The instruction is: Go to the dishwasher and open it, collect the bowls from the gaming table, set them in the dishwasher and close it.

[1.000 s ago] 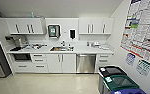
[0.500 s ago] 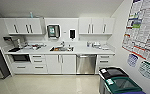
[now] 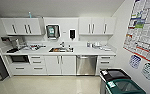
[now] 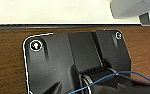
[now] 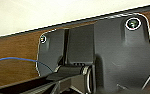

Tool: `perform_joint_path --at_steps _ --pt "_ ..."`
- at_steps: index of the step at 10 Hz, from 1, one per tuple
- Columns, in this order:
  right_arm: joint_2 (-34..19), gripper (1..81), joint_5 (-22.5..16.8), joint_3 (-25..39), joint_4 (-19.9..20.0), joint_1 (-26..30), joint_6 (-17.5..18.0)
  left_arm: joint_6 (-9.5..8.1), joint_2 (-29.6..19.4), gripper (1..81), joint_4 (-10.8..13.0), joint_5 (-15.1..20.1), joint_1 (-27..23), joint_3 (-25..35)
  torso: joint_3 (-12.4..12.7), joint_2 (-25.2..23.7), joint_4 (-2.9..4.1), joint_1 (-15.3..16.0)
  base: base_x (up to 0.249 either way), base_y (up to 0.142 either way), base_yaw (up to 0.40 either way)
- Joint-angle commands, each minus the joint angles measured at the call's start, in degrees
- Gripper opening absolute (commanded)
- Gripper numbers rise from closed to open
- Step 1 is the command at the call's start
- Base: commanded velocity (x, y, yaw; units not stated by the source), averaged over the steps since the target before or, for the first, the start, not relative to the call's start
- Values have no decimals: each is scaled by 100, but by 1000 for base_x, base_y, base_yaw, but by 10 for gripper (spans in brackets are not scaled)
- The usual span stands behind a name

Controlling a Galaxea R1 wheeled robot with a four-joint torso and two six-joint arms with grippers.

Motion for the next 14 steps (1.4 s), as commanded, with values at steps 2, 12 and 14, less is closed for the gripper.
perform_joint_path --at_steps 2,12,14 --pt "-64 811 -265 54 48 286 -19 30 -105 811 -67 322 -362 63 0 2 0 0 113 0 0" --pt "-64 811 -265 54 48 295 -19 29 -114 811 -58 322 -362 64 -2 2 0 2 113 0 0" --pt "-55 811 -265 54 48 304 -19 21 -114 811 -59 322 -362 64 0 2 0 -2 113 0 0"
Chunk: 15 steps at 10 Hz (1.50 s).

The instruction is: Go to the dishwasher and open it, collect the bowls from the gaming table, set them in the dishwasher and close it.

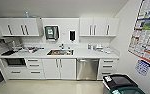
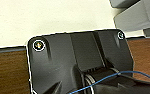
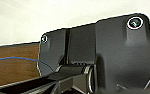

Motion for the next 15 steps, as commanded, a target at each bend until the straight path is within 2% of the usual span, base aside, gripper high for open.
perform_joint_path --at_steps 1,15 --pt "-88 811 -268 59 48 323 -19 32 -53 811 -59 322 -364 64 0 0 0 2 112 0 0" --pt "-79 811 -268 32 57 350 -19 32 -61 811 -67 322 -346 64 -2 5 0 -2 105 0 0"
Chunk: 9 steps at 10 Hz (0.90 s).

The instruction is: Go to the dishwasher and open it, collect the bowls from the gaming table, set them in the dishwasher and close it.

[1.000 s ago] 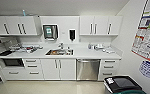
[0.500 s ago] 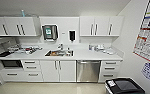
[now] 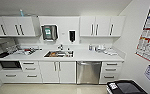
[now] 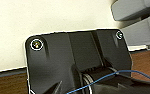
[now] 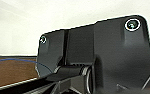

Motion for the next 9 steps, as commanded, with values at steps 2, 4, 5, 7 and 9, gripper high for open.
perform_joint_path --at_steps 2,4,5,7,9 --pt "-61 811 -265 61 65 329 -19 40 -92 811 -67 322 -360 51 0 -2 0 0 99 0 0" --pt "-53 811 -265 60 65 329 -19 41 -100 811 -67 322 -360 51 0 0 0 0 99 0 0" --pt "-53 811 -265 69 65 329 -19 32 -92 811 -67 322 -360 51 0 0 0 0 99 0 0" --pt "-53 811 -265 52 57 329 -19 40 -92 811 -67 322 -360 43 0 0 0 0 99 0 0" --pt "-44 811 -265 34 57 329 -19 41 -92 811 -67 322 -360 34 0 0 0 0 99 0 0"
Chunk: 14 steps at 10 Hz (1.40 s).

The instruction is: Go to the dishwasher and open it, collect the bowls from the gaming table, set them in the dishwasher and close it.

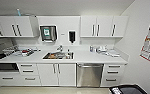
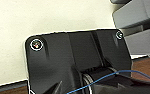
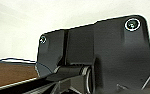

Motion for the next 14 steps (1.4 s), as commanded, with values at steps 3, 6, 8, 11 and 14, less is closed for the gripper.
perform_joint_path --at_steps 3,6,8,11,14 --pt "-46 811 -265 43 57 319 -19 32 -83 811 -67 325 -360 34 0 -2 0 0 99 0 0" --pt "-37 811 -257 43 65 293 -19 41 -92 811 -67 325 -351 43 0 -2 0 0 99 0 0" --pt "-46 811 -248 43 65 275 -19 41 -92 811 -59 325 -342 43 0 0 0 0 99 0 0" --pt "-28 811 -248 43 74 275 -19 41 -92 811 -67 325 -342 51 0 0 0 0 99 0 0" --pt "-19 811 -248 43 65 275 -19 40 -92 811 -67 325 -342 43 0 0 0 0 99 0 0"
